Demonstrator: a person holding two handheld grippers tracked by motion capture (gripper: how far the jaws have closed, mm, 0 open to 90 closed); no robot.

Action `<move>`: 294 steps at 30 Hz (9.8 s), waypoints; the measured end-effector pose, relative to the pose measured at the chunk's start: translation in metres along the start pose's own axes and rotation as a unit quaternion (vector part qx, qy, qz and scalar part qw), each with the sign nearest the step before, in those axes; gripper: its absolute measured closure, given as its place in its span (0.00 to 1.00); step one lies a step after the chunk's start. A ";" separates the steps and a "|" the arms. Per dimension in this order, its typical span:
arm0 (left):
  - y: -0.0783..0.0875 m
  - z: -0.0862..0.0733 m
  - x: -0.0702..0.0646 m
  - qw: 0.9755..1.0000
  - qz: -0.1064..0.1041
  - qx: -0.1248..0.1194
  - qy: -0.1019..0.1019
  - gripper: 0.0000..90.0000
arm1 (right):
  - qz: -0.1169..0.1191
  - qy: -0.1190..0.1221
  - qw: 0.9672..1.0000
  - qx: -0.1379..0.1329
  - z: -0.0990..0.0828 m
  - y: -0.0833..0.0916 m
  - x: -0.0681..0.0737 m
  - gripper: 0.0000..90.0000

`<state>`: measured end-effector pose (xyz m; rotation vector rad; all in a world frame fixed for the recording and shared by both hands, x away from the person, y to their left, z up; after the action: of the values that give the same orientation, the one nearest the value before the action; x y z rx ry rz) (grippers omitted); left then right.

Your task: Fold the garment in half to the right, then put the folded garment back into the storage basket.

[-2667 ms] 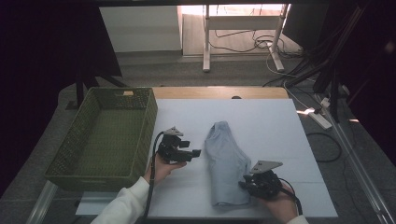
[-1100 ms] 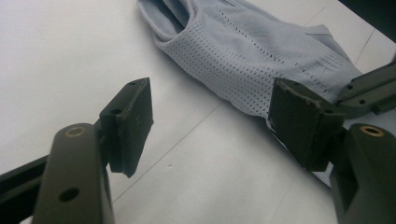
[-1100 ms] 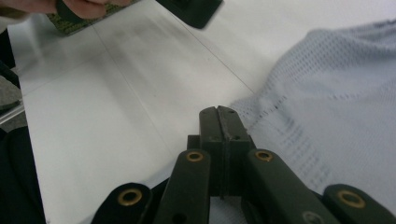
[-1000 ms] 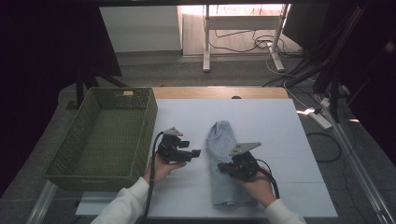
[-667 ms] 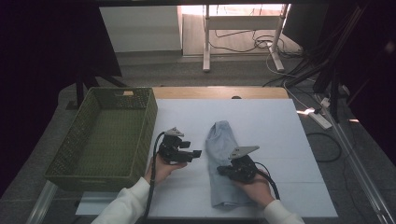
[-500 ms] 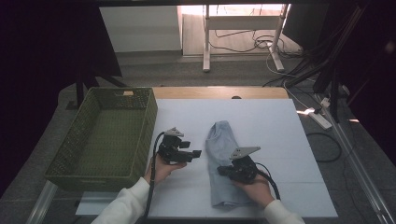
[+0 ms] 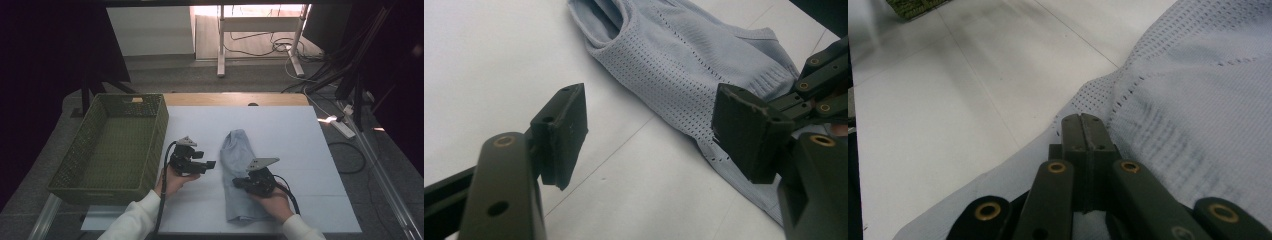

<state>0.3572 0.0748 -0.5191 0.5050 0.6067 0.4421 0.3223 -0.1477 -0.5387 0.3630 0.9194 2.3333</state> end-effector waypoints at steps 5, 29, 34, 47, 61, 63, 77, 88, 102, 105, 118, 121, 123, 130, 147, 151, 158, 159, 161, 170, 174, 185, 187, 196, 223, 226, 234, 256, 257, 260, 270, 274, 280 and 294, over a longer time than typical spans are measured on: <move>0.000 0.000 0.000 1.000 0.001 0.000 -0.001 0.35 | -0.001 0.004 1.000 -0.008 0.002 0.002 0.001 1.00; 0.000 0.001 0.000 1.000 0.000 -0.002 -0.001 0.35 | 0.034 0.074 0.996 -0.030 -0.004 0.057 0.044 0.62; 0.000 0.001 -0.001 1.000 0.000 -0.002 -0.001 0.34 | 0.035 0.094 0.995 -0.006 -0.018 0.058 0.054 0.56; 0.000 0.000 0.000 1.000 0.000 -0.001 0.000 0.34 | 0.024 0.165 0.984 0.062 -0.040 0.037 0.064 0.47; -0.002 0.001 -0.001 1.000 0.000 -0.002 -0.001 0.34 | -0.035 0.235 0.969 0.074 -0.043 0.032 0.075 0.51; -0.002 0.001 -0.001 1.000 0.000 -0.001 -0.002 0.34 | -0.043 0.242 0.966 0.078 -0.043 0.032 0.077 0.52; -0.001 0.002 -0.001 1.000 0.002 -0.005 -0.002 0.34 | -0.039 0.224 0.973 0.043 -0.039 0.030 0.066 0.83; 0.001 0.002 0.001 1.000 0.002 -0.007 0.000 0.34 | 0.002 0.211 0.977 0.018 -0.027 0.016 0.074 0.85; -0.004 0.007 0.004 1.000 0.002 -0.014 0.002 0.34 | 0.021 0.197 0.980 0.013 -0.028 0.019 0.069 0.85; -0.009 0.012 0.003 1.000 -0.001 -0.015 0.005 0.34 | 0.017 0.199 0.980 0.012 -0.029 0.020 0.070 0.85; -0.020 0.031 0.001 1.000 -0.013 -0.021 0.003 0.33 | 0.017 0.201 0.979 0.011 -0.030 0.021 0.067 0.84; -0.025 0.037 0.004 1.000 -0.014 -0.017 0.004 0.33 | 0.019 0.199 0.980 0.012 -0.030 0.021 0.067 0.84; -0.028 0.040 0.007 1.000 -0.013 -0.014 0.004 0.33 | 0.020 0.200 0.980 0.012 -0.030 0.021 0.067 0.84; -0.037 0.050 0.011 1.000 -0.016 -0.009 0.005 0.33 | 0.022 0.197 0.980 0.012 -0.030 0.021 0.067 0.84; -0.073 0.074 0.030 1.000 -0.007 0.013 0.009 0.31 | 0.018 0.204 0.979 0.010 -0.030 0.020 0.067 0.84; -0.081 0.074 0.036 1.000 0.002 0.024 0.009 0.30 | 0.019 0.203 0.979 0.011 -0.030 0.021 0.067 0.84; -0.095 0.072 0.049 0.999 -0.005 0.032 0.034 0.29 | 0.023 0.201 0.979 0.013 -0.030 0.020 0.067 0.84; -0.097 0.072 0.050 0.999 -0.007 0.032 0.036 0.29 | 0.023 0.200 0.980 0.013 -0.030 0.020 0.067 0.84; -0.099 0.073 0.051 0.999 -0.009 0.034 0.039 0.28 | 0.023 0.201 0.979 0.013 -0.030 0.020 0.066 0.84; -0.108 0.069 0.051 0.997 -0.024 0.051 0.048 0.27 | 0.022 0.199 0.980 0.014 -0.030 0.020 0.066 0.84; -0.110 0.068 0.051 0.997 -0.023 0.057 0.051 0.27 | 0.023 0.199 0.980 0.013 -0.030 0.020 0.066 0.84; -0.109 0.066 0.052 0.996 -0.040 0.055 0.060 0.31 | 0.025 0.198 0.980 0.014 -0.029 0.020 0.066 0.84; -0.110 0.066 0.050 0.996 -0.047 0.058 0.058 0.34 | 0.025 0.198 0.980 0.014 -0.029 0.020 0.066 0.84; -0.117 0.065 0.042 0.995 -0.060 0.068 0.040 0.50 | 0.025 0.199 0.980 0.014 -0.029 0.019 0.066 0.84; -0.099 0.070 0.034 0.999 -0.050 0.017 0.000 0.93 | 0.024 0.198 0.980 0.013 -0.029 0.020 0.065 0.83; -0.096 0.071 0.032 0.999 -0.050 0.012 -0.003 0.93 | 0.025 0.199 0.980 0.011 -0.028 0.020 0.065 0.84; -0.084 0.073 0.033 0.999 -0.047 0.000 -0.003 0.93 | 0.031 0.184 0.982 -0.004 -0.024 0.021 0.066 0.84; -0.060 0.082 0.025 0.998 -0.047 -0.037 -0.019 0.93 | 0.031 0.168 0.984 -0.055 -0.004 0.030 0.069 0.85; -0.059 0.083 0.024 0.998 -0.047 -0.037 -0.021 0.93 | 0.031 0.168 0.984 -0.056 -0.003 0.031 0.069 0.85; -0.057 0.084 0.022 0.998 -0.046 -0.041 -0.025 0.93 | 0.030 0.165 0.984 -0.062 0.000 0.033 0.069 0.85; -0.049 0.089 0.019 0.997 -0.047 -0.047 -0.029 0.93 | 0.027 0.171 0.982 -0.068 0.004 0.032 0.071 0.86; -0.046 0.091 0.017 0.997 -0.048 -0.050 -0.032 0.93 | 0.033 0.168 0.982 -0.076 0.009 0.032 0.072 0.86; -0.041 0.093 0.017 0.997 -0.048 -0.060 -0.027 0.93 | 0.030 0.154 0.982 -0.102 0.022 0.039 0.068 0.86; -0.028 0.105 0.010 0.996 -0.046 -0.072 -0.040 0.93 | 0.015 0.159 0.980 -0.119 0.031 0.038 0.069 0.86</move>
<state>0.4379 0.0249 -0.4646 0.3535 0.5143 0.3739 0.2659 -0.1106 -0.4875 -0.0987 0.7652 2.5406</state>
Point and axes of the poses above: each handheld gripper's, and its own axes: y roughly backward along the jaws, z roughly out of its top, x roughly to its left, the point moved 4 cm from there along -y, roughly forward along the jaws, and after that the axes turned 10 degrees about -z, right-handed, at the moved point
